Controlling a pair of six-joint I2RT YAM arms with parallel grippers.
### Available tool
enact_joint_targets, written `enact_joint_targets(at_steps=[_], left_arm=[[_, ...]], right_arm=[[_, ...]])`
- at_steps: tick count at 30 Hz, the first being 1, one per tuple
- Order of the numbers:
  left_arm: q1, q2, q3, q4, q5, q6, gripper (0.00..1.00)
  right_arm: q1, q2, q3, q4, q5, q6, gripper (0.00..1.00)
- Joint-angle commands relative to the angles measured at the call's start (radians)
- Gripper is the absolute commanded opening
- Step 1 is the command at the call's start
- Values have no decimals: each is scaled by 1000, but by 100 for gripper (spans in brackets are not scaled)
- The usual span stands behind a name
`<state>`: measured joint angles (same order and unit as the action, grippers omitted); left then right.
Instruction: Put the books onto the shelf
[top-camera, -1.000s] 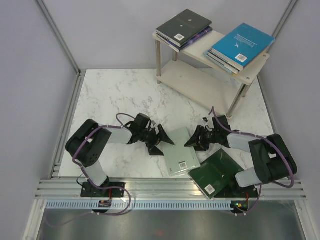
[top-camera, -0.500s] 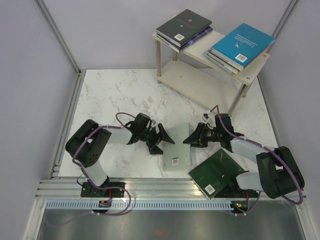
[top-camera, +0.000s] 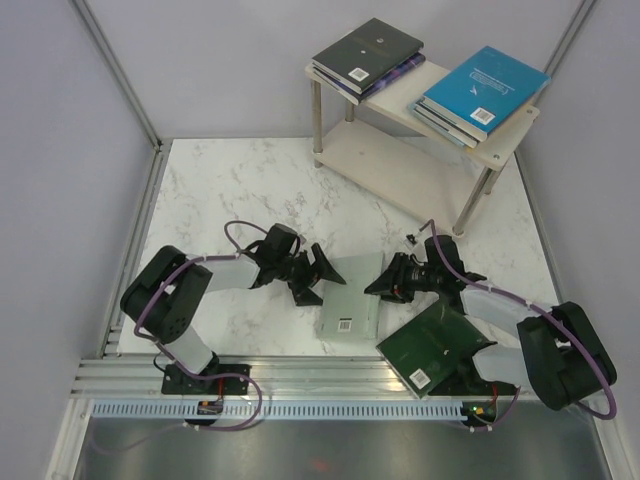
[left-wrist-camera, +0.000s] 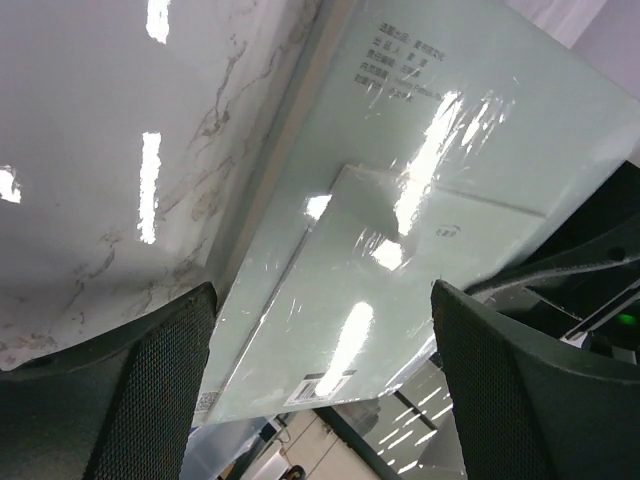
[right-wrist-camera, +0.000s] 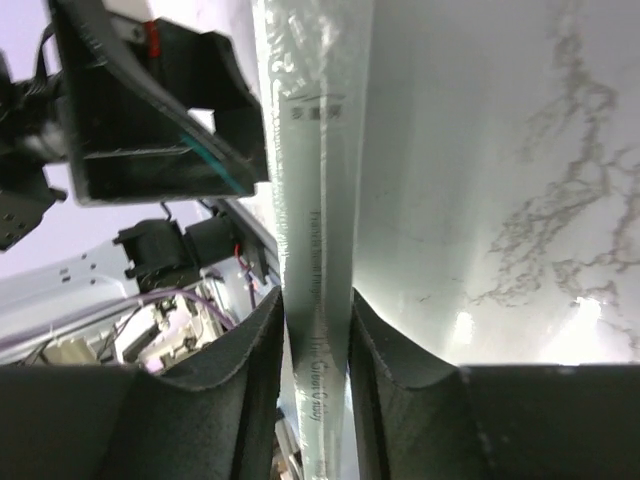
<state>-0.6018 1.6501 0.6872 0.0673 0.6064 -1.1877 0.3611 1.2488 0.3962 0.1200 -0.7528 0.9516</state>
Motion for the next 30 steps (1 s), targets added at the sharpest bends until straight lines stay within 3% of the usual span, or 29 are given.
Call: enact_joint_targets(at_steps=[1, 10, 13, 16, 17, 21, 30], left_arm=[[-6, -67, 21, 69, 44, -9, 89], [-6, -98, 11, 68, 58, -13, 89], [-6, -110, 12, 68, 62, -15, 89], [-6, -125, 12, 68, 69, -18, 89], [-4, -131, 11, 65, 72, -15, 89], [25, -193, 26, -6, 76, 29, 91], [356, -501, 61, -318, 128, 163, 96]], right_arm=[[25, -28, -11, 56, 82, 56, 36], [73, -26, -37, 122, 173, 145, 32], [104, -19, -48, 181, 185, 183, 23], [139, -9, -30, 188, 198, 185, 7], [145, -15, -11, 158, 199, 177, 0], [147, -106, 58, -15, 256, 122, 0], [147, -304, 320, -368, 351, 59, 0]])
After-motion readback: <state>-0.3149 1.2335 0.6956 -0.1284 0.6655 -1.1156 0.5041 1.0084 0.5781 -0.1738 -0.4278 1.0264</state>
